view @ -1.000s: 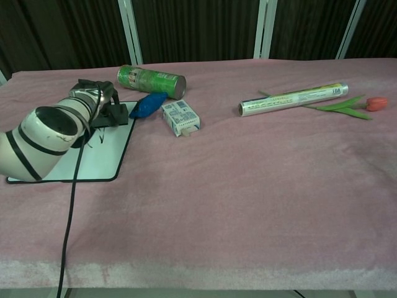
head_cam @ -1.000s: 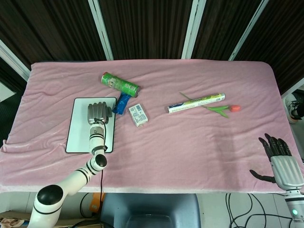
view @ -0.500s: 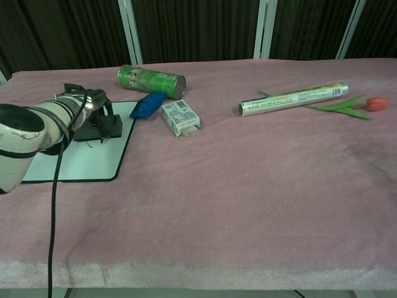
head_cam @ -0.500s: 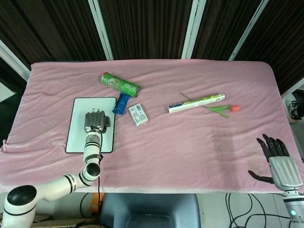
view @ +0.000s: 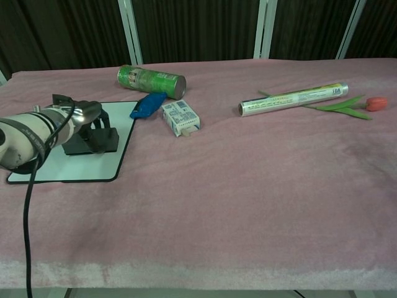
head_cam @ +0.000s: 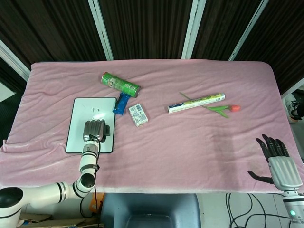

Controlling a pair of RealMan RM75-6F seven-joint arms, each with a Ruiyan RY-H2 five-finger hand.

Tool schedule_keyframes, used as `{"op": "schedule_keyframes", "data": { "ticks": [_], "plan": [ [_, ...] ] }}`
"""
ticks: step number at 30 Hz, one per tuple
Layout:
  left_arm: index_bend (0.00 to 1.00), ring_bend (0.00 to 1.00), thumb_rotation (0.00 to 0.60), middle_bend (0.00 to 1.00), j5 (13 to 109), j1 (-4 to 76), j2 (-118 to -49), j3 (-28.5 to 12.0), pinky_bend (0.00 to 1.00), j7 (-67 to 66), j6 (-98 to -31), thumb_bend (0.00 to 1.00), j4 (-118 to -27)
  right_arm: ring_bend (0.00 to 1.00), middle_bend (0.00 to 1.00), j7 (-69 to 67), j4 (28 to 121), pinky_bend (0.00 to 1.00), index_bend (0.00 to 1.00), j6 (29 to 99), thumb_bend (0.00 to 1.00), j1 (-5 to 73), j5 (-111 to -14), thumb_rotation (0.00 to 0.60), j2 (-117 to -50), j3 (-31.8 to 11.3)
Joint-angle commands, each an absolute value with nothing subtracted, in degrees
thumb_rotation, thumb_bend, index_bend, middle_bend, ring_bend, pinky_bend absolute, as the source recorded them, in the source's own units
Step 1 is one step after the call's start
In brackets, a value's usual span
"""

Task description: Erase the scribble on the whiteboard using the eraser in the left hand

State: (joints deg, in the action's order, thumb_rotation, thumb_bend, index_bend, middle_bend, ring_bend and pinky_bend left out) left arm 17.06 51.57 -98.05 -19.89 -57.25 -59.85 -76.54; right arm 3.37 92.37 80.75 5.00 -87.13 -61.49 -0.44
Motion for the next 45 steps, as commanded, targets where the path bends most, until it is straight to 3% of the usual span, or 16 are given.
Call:
{"op": "schedule_keyframes", "data": {
  "ticks": [1,10,20,29,36,41,45],
  "plan": [
    [0.73,0.75,0.600,0.88,16.86,51.24,-96.82,-18.59,0.83,-57.14,-61.15,0.58,-79.04,0.00,0.00,3.44,92.35,0.10,0.00,80.72,0.31,5.00,-87.04,0.600,-61.53,-0.50],
    [0.73,0.75,0.600,0.88,19.90,50.66,-93.08,-18.22,0.83,-53.89,-64.42,0.58,-84.97,0.00,0.00,4.03,92.43,0.10,0.00,80.69,0.31,4.95,-87.11,0.600,-61.69,-0.39],
    [0.73,0.74,0.600,0.88,16.86,46.58,-79.57,-20.69,0.83,-49.44,-66.69,0.57,-95.74,0.00,0.00,4.79,92.49,0.10,0.00,79.85,0.31,5.30,-86.40,0.600,-61.94,-0.62],
    [0.73,0.74,0.600,0.85,19.70,40.59,-75.41,-15.53,0.81,-43.53,-67.91,0.55,-90.81,0.00,0.00,6.13,92.80,0.10,0.00,79.60,0.31,5.40,-87.72,0.600,-62.44,0.22],
    [0.70,0.72,0.600,0.79,21.49,37.19,-75.73,-13.93,0.78,-36.89,-63.69,0.52,-84.66,0.00,0.00,7.03,92.98,0.10,0.00,79.33,0.31,5.59,-88.40,0.600,-62.90,0.58],
    [0.60,0.65,0.600,0.71,22.34,36.32,-76.61,-13.68,0.71,-33.92,-60.85,0.48,-80.71,0.00,0.00,7.51,93.03,0.10,0.00,78.97,0.31,5.81,-88.45,0.600,-63.16,0.65],
    [0.45,0.52,0.600,0.57,22.90,35.75,-77.06,-13.47,0.64,-32.01,-58.61,0.45,-78.72,0.00,0.00,7.66,93.09,0.10,0.00,78.89,0.31,5.88,-88.35,0.600,-63.23,0.60]
  ]
}}
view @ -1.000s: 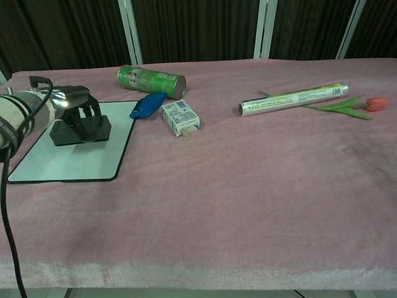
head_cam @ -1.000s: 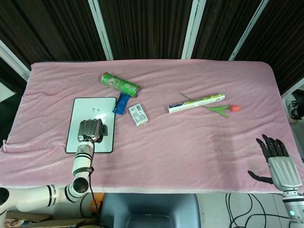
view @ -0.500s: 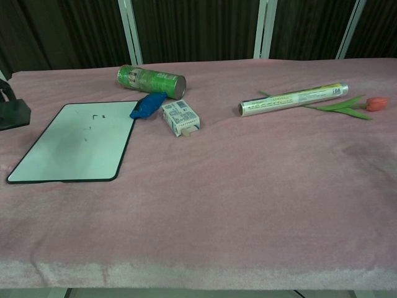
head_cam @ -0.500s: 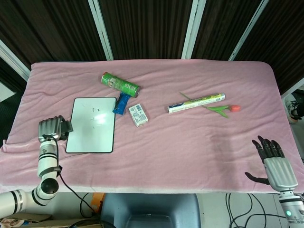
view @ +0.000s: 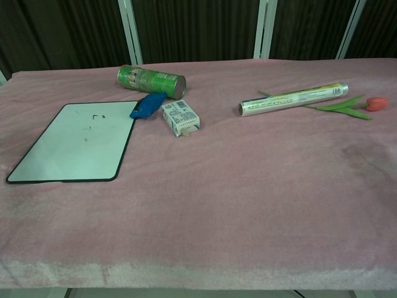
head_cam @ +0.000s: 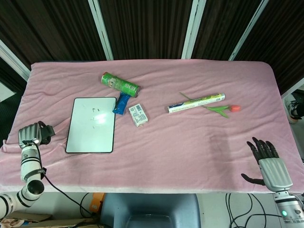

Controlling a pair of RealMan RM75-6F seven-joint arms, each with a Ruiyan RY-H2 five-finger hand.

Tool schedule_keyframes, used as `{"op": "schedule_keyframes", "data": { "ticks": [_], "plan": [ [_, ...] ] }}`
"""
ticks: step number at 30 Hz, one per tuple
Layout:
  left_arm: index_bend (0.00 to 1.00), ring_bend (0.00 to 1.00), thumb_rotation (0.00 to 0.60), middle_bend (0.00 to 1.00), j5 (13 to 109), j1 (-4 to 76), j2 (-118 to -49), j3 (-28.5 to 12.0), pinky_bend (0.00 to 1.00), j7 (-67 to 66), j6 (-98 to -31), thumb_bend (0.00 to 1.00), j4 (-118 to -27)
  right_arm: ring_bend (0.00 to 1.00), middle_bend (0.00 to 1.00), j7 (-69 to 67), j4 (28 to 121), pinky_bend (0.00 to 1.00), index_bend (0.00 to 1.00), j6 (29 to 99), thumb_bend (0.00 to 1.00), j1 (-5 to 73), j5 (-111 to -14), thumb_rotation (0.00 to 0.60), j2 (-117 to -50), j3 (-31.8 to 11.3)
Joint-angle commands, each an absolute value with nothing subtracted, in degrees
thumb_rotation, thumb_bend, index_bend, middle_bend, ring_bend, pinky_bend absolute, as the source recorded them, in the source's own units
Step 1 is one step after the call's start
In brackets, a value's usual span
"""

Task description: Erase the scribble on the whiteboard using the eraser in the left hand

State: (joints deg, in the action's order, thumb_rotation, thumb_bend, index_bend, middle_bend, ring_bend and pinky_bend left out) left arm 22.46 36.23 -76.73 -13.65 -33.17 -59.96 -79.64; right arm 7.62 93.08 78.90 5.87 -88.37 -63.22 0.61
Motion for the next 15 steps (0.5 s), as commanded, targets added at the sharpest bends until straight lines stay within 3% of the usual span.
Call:
{"op": "schedule_keyframes", "data": {
  "ticks": [1,8,11,13,15],
  "plan": [
    [0.39,0.49,0.600,0.52,23.05,35.65,-77.04,-13.52,0.62,-31.54,-58.21,0.45,-78.58,0.00,0.00,7.66,93.10,0.10,0.00,78.89,0.31,5.89,-88.36,0.600,-63.24,0.61],
    [0.16,0.28,0.600,0.28,23.69,35.31,-77.03,-13.14,0.54,-30.08,-56.16,0.42,-78.25,0.00,0.00,7.59,93.13,0.10,0.00,79.04,0.31,5.86,-88.40,0.600,-63.22,0.62],
    [0.03,0.13,0.600,0.11,21.85,35.48,-76.32,-12.70,0.46,-30.46,-53.63,0.39,-78.44,0.00,0.00,7.55,93.14,0.10,0.00,79.10,0.31,5.85,-88.47,0.600,-63.18,0.66],
    [0.00,0.04,0.600,0.02,21.09,35.69,-76.06,-12.41,0.38,-30.74,-52.70,0.36,-78.29,0.00,0.00,7.49,93.14,0.10,0.00,79.17,0.31,5.82,-88.52,0.600,-63.15,0.68],
    [0.00,0.00,0.600,0.00,21.20,35.76,-76.03,-12.26,0.33,-30.39,-52.35,0.35,-78.01,0.00,0.00,7.40,93.13,0.10,0.00,79.21,0.31,5.82,-88.51,0.600,-63.11,0.66]
  ]
}}
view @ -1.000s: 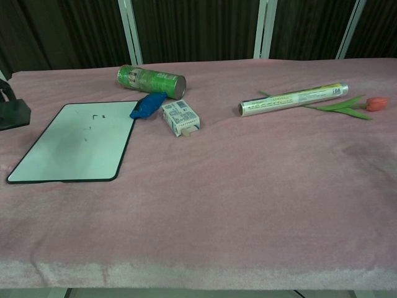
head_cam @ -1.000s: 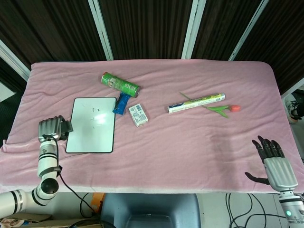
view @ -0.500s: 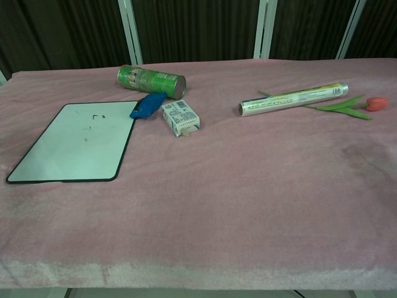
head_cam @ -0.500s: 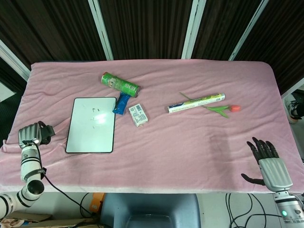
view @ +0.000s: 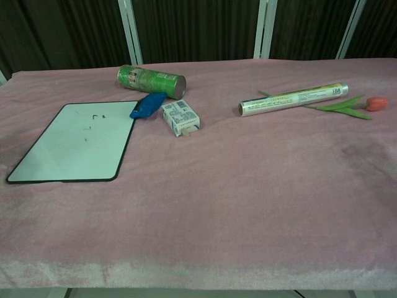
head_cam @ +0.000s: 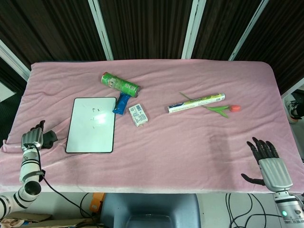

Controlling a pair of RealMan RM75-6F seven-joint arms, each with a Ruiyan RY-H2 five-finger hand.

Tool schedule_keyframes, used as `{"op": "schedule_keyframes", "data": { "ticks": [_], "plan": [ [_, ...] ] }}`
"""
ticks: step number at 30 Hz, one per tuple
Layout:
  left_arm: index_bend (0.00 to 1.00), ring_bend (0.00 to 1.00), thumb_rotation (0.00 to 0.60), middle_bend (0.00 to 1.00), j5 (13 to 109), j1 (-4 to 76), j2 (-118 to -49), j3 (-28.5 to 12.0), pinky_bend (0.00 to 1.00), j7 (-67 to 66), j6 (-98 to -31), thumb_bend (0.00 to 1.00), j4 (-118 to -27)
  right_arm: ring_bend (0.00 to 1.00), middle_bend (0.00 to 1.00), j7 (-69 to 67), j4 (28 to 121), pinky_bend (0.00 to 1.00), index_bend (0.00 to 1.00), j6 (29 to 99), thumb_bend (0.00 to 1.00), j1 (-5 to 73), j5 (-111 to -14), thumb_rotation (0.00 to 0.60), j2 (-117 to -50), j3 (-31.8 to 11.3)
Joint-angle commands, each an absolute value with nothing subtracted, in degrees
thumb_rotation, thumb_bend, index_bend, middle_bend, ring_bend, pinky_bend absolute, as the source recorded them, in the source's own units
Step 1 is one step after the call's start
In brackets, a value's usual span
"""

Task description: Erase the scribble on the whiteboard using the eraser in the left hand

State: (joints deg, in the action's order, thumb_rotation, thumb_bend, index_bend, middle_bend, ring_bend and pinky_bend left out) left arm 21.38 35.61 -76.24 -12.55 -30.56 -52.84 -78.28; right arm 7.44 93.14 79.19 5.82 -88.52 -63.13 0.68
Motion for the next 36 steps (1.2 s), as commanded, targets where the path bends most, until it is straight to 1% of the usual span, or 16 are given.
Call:
{"op": "schedule_keyframes", "data": {
  "ticks": [1,8,10,13,14,16,18,20,22,23,26,28,31,33,36],
  "plan": [
    [0.00,0.00,0.600,0.00,21.50,35.70,-76.08,-12.25,0.31,-30.00,-52.34,0.34,-77.93,0.00,0.00,7.39,93.13,0.10,0.00,79.22,0.31,5.82,-88.50,0.600,-63.11,0.64],
    [0.00,0.00,0.600,0.00,23.67,35.21,-75.30,-11.42,0.30,-27.90,-51.32,0.34,-79.31,0.00,0.00,7.48,93.15,0.10,0.00,79.26,0.31,5.82,-88.40,0.600,-63.16,0.61],
    [0.00,0.00,0.600,0.00,24.99,34.96,-74.94,-11.35,0.28,-27.02,-51.56,0.34,-80.16,0.00,0.00,7.47,93.14,0.10,0.00,79.31,0.31,5.81,-88.40,0.600,-63.17,0.60],
    [0.00,0.00,0.600,0.00,30.24,33.67,-73.66,-11.58,0.22,-24.06,-53.97,0.34,-83.74,0.00,0.00,7.58,93.09,0.10,0.00,79.37,0.31,5.79,-88.33,0.600,-63.22,0.55],
    [0.00,0.00,0.600,0.00,33.37,32.73,-72.63,-11.50,0.21,-22.65,-55.65,0.34,-86.13,0.00,0.00,7.62,93.07,0.10,0.00,79.38,0.31,5.80,-88.34,0.600,-63.24,0.54],
    [0.00,0.00,0.600,0.00,40.77,30.38,-70.77,-10.38,0.18,-20.98,-60.84,0.34,-90.54,0.00,0.00,7.57,93.04,0.10,0.00,79.40,0.31,5.79,-88.37,0.600,-63.21,0.56],
    [0.00,0.00,0.600,0.00,51.53,25.98,-69.11,-7.57,0.14,-18.78,-69.84,0.34,-95.09,0.00,0.00,7.42,93.02,0.10,0.00,79.57,0.31,5.71,-88.40,0.600,-63.14,0.56],
    [0.00,0.00,0.600,0.00,59.41,21.82,-68.27,-4.75,0.09,-15.95,-76.61,0.34,-97.77,0.00,0.00,7.36,92.93,0.10,0.00,79.84,0.31,5.59,-88.39,0.600,-63.14,0.52],
    [0.00,0.00,0.600,0.00,68.92,15.77,-67.04,0.19,0.07,-12.13,-84.76,0.34,-100.36,0.00,0.00,7.67,92.82,0.10,0.00,80.05,0.31,5.43,-88.19,0.600,-63.32,0.46],
    [0.00,0.00,0.600,0.00,73.70,12.81,-67.00,2.67,0.07,-10.24,-88.75,0.34,-100.01,0.00,0.00,8.07,92.73,0.10,0.00,80.03,0.31,5.39,-88.04,0.600,-63.50,0.45],
    [0.00,0.00,0.600,0.00,81.50,7.00,-69.10,6.59,0.06,-6.24,-96.19,0.34,-95.96,0.00,0.00,9.21,92.82,0.10,0.00,79.67,0.31,5.44,-87.66,0.600,-64.01,0.45],
    [0.00,0.00,0.600,0.00,83.88,5.46,-70.05,7.80,0.06,-3.06,-97.09,0.34,-93.52,0.00,0.00,9.61,92.98,0.10,0.00,79.92,0.31,5.35,-87.79,0.600,-64.29,0.47],
    [0.00,0.00,0.600,0.00,85.98,4.58,-69.91,8.92,0.06,0.49,-96.13,0.34,-91.83,0.00,0.00,10.04,93.12,0.10,0.00,80.53,0.31,5.16,-88.47,0.600,-64.68,0.64],
    [0.00,0.00,0.600,0.00,87.10,4.42,-70.23,8.48,0.06,0.28,-96.21,0.35,-91.03,0.00,0.00,10.50,93.14,0.10,0.00,80.69,0.31,5.16,-88.71,0.600,-64.91,0.65],
    [0.00,0.00,0.600,0.00,86.27,4.03,-70.89,7.52,0.06,-2.47,-95.35,0.35,-90.92,0.00,0.00,11.02,93.06,0.10,0.00,80.42,0.31,5.33,-89.00,0.600,-65.04,0.79]
  ]
}}
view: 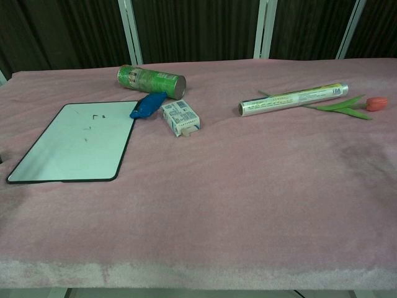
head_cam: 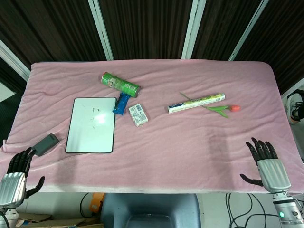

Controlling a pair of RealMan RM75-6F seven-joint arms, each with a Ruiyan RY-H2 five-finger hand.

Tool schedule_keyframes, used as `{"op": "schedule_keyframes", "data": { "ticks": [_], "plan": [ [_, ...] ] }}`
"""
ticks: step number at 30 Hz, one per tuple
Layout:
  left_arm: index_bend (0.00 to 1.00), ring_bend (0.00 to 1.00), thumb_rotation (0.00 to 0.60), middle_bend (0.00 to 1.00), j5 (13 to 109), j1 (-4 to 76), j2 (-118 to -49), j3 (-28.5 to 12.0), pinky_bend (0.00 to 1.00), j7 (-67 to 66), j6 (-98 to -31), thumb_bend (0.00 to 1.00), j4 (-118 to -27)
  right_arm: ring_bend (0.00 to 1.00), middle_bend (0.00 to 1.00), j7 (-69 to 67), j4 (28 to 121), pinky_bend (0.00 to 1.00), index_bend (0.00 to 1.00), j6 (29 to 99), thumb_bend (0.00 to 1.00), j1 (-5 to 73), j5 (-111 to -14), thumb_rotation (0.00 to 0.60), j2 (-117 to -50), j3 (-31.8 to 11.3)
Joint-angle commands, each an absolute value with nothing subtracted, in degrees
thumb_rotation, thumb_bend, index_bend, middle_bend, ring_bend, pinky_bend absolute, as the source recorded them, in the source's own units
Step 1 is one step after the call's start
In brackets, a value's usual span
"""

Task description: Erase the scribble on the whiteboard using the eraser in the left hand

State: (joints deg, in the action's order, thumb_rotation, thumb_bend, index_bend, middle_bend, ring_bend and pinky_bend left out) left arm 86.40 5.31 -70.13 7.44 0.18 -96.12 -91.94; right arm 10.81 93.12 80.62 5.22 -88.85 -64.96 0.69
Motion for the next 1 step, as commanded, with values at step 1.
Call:
{"op": "schedule_keyframes", "data": {
  "ticks": [1],
  "plan": [
    [0.00,0.00,0.600,0.00,85.81,3.88,-70.96,7.23,0.06,-3.18,-95.04,0.35,-91.10,0.00,0.00,11.05,93.00,0.10,0.00,80.26,0.31,5.39,-89.01,0.600,-65.05,0.83]
  ]
}}
